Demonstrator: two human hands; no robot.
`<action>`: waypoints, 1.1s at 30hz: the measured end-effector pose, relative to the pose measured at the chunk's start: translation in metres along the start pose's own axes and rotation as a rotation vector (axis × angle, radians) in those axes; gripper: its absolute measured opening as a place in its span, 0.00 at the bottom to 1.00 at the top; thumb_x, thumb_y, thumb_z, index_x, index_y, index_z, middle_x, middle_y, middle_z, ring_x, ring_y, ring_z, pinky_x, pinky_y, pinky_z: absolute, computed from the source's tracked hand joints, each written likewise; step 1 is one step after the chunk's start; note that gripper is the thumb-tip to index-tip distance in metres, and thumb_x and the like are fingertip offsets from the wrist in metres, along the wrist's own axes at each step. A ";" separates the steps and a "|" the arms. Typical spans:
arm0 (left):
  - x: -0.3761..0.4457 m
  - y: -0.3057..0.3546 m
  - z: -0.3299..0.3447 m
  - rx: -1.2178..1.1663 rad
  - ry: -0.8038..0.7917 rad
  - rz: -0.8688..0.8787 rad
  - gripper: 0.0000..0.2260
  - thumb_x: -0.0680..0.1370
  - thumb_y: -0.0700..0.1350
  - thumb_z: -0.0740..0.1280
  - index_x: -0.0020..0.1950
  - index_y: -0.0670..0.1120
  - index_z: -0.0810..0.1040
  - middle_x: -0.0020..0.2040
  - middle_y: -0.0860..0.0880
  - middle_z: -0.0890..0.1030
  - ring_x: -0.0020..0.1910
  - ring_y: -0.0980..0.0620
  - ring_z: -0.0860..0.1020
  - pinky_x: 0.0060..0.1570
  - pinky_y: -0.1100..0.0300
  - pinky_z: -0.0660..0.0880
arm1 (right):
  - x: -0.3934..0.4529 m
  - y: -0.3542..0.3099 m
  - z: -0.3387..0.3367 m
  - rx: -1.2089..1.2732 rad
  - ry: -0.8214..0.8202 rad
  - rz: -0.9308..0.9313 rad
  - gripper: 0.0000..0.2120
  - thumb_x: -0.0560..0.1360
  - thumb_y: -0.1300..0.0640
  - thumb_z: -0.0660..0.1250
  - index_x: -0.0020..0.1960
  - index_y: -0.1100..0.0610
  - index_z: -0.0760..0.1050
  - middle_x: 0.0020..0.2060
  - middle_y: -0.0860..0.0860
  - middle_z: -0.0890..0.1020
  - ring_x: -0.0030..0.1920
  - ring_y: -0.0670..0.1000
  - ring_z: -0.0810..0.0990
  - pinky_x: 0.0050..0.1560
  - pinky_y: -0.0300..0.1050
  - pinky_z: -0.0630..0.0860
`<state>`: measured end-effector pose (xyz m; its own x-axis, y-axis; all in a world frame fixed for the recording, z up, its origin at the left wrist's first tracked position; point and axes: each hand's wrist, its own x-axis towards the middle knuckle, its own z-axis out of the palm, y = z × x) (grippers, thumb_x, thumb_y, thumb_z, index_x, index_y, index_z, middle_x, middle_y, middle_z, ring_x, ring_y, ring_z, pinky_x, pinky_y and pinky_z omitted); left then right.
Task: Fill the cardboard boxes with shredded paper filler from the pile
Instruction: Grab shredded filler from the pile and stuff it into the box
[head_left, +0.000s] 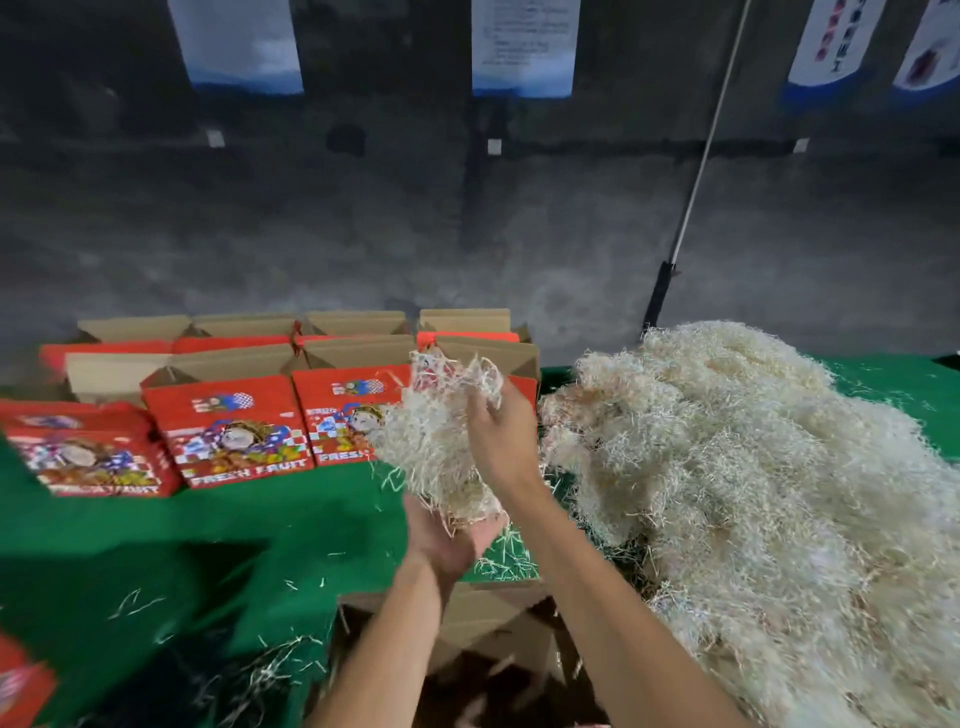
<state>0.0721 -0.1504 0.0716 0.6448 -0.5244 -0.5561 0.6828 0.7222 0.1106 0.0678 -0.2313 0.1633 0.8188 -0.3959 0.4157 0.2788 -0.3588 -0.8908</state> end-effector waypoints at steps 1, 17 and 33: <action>-0.012 0.006 0.001 -0.051 0.001 0.033 0.37 0.71 0.66 0.71 0.68 0.41 0.67 0.67 0.27 0.69 0.63 0.25 0.73 0.56 0.30 0.74 | -0.004 0.006 -0.004 0.015 0.069 0.067 0.11 0.83 0.53 0.60 0.60 0.57 0.74 0.39 0.46 0.77 0.35 0.42 0.73 0.41 0.47 0.77; -0.102 0.012 -0.089 0.153 -0.242 0.001 0.29 0.74 0.55 0.72 0.66 0.35 0.77 0.65 0.33 0.77 0.55 0.32 0.80 0.49 0.41 0.80 | -0.172 0.042 -0.003 0.324 -0.251 0.475 0.21 0.83 0.39 0.54 0.74 0.41 0.68 0.68 0.43 0.75 0.72 0.49 0.70 0.75 0.56 0.61; -0.128 -0.043 -0.142 1.218 0.086 0.437 0.49 0.65 0.82 0.56 0.80 0.62 0.46 0.80 0.57 0.54 0.78 0.47 0.57 0.74 0.35 0.57 | -0.242 0.067 -0.028 -0.247 -0.313 0.554 0.11 0.78 0.69 0.59 0.58 0.59 0.68 0.49 0.56 0.76 0.47 0.52 0.78 0.53 0.61 0.78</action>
<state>-0.0890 -0.0505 0.0211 0.8992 -0.2872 -0.3301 0.3237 -0.0711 0.9435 -0.1257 -0.1828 0.0085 0.9246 -0.3271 -0.1951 -0.3156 -0.3713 -0.8732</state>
